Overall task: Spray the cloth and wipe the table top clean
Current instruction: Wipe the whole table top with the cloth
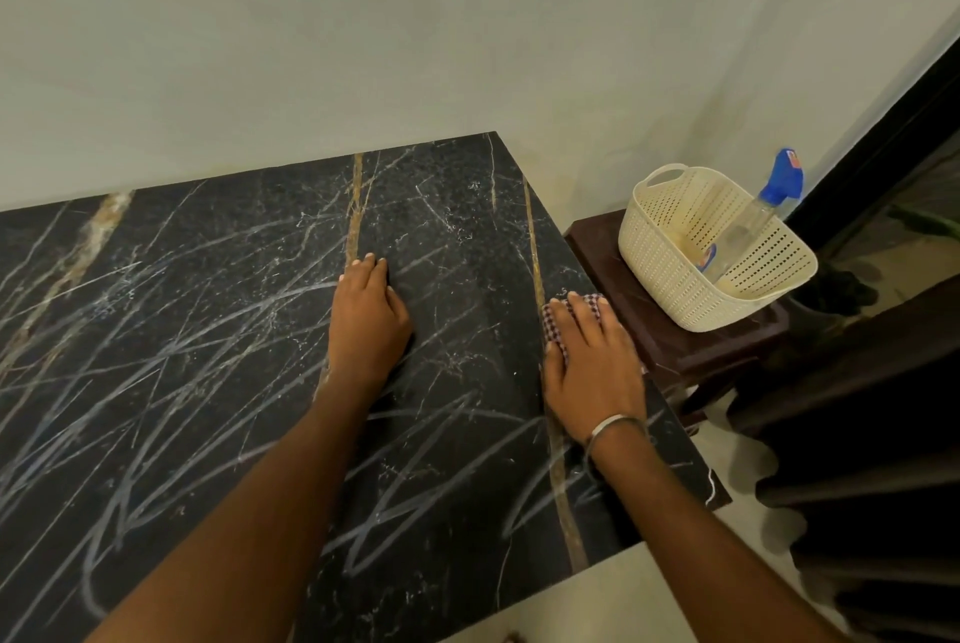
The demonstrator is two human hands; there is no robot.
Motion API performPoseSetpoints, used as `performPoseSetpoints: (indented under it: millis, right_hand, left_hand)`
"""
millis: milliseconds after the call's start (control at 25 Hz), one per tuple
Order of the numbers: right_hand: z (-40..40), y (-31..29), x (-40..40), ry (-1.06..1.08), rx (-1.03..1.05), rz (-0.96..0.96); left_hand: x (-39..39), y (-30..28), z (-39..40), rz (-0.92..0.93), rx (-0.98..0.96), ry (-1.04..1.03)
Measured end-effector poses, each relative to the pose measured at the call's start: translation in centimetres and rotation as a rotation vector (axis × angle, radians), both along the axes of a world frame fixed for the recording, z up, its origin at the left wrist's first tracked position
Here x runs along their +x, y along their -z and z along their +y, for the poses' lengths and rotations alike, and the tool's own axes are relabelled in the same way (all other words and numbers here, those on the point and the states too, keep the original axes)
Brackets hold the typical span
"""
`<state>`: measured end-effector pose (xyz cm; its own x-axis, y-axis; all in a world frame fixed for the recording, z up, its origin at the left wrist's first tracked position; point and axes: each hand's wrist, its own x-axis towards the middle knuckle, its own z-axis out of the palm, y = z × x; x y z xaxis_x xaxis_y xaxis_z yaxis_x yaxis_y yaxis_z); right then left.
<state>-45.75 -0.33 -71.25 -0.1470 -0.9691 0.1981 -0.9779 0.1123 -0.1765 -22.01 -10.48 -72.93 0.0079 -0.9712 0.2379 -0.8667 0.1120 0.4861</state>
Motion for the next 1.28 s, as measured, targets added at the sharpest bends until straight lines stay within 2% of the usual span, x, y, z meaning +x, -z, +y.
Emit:
performPoseSetpoints:
  millis: [240,440,600,880,1080,1280]
  right_hand:
    - [2.6,0.1,2.2,-0.180,0.046,-0.031]
    - [2.4,0.4,-1.6,-0.048,0.014,-0.017]
    - [2.9,0.0,-0.5,-0.002,-0.009,-0.018]
    - [6.1,0.7,1.3,-0.230,0.012,-0.071]
    - [6.1,0.8,-3.6,-0.042,0.001,-0.016]
    - [7.7,0.7,-0.5,-0.061,-0.032,-0.052]
  left_hand:
    - [0.1,-0.3,0.6,-0.002,0.010,0.002]
    - [0.3,-0.2,1.2,0.000,0.014,0.011]
    - [0.1,-0.2,1.4,0.007,0.016,0.009]
    - [-0.1,-0.5,2.0,0.016,0.022,-0.004]
    - [0.0,-0.6,3.0,0.001,0.014,-0.003]
    - [-0.3,-0.5,4.0,-0.002,0.029,-0.026]
